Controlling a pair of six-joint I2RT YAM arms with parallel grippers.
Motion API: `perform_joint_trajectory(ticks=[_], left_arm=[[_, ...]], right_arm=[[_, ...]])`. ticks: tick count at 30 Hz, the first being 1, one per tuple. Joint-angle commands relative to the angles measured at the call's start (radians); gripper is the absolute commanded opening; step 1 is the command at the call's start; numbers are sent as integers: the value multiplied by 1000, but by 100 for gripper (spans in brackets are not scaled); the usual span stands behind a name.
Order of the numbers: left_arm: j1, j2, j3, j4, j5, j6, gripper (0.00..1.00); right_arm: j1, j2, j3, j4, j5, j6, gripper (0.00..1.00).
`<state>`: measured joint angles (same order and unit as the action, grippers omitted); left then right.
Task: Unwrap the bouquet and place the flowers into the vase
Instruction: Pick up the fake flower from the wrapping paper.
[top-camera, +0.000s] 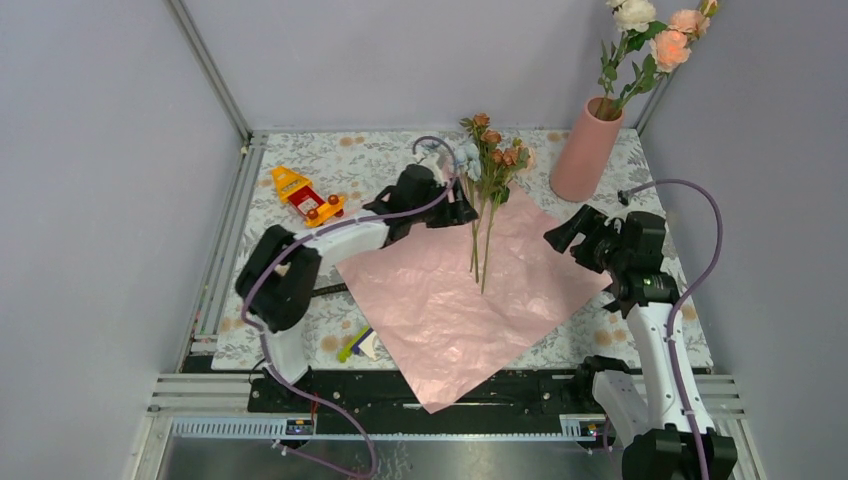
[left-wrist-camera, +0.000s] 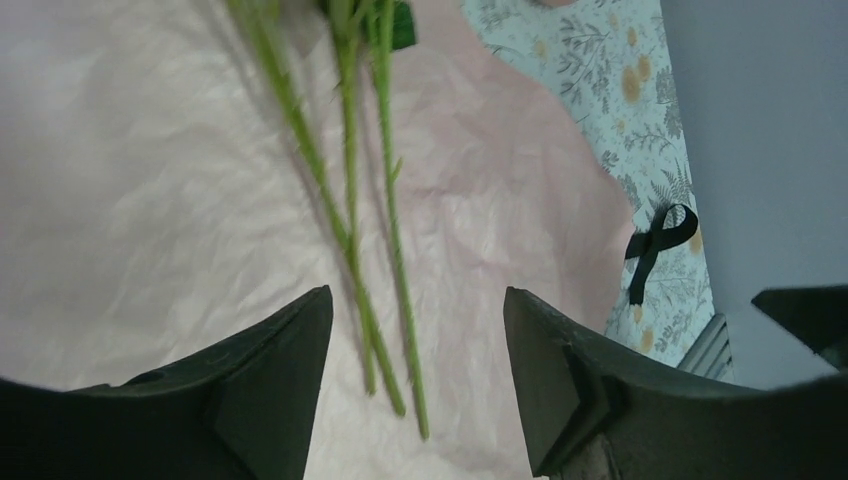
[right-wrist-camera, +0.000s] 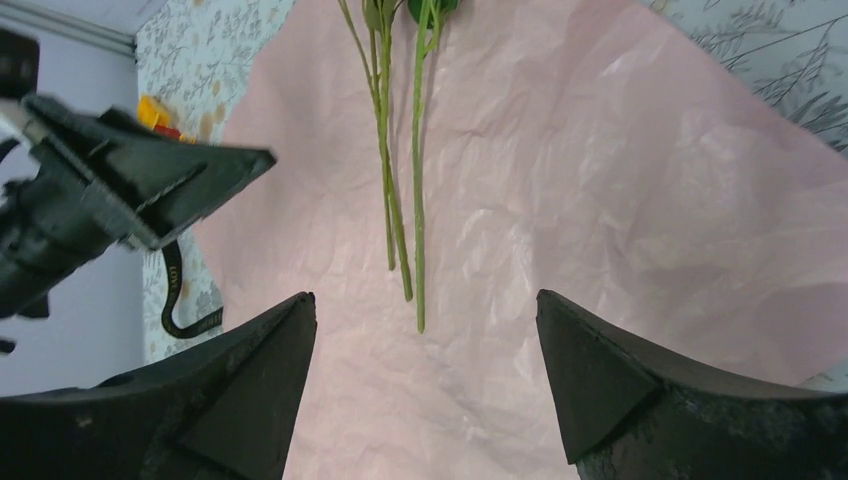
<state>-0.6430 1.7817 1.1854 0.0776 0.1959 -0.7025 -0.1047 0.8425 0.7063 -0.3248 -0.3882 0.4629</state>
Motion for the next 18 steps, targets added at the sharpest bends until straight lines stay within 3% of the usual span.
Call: perform_joint_trajectory(ticks=[1,7,18], left_arm=[[-54,134,225,14,-43,93,63],[-81,331,453,-135,-112,236,55],[-92,470,616,-272,-193,360,47]], right_arm=[[-1,-37,-24,15,-75,24,87],[-1,-41,-31,7,-105,23,86],[-1,-39,-33,6,-140,27,86]])
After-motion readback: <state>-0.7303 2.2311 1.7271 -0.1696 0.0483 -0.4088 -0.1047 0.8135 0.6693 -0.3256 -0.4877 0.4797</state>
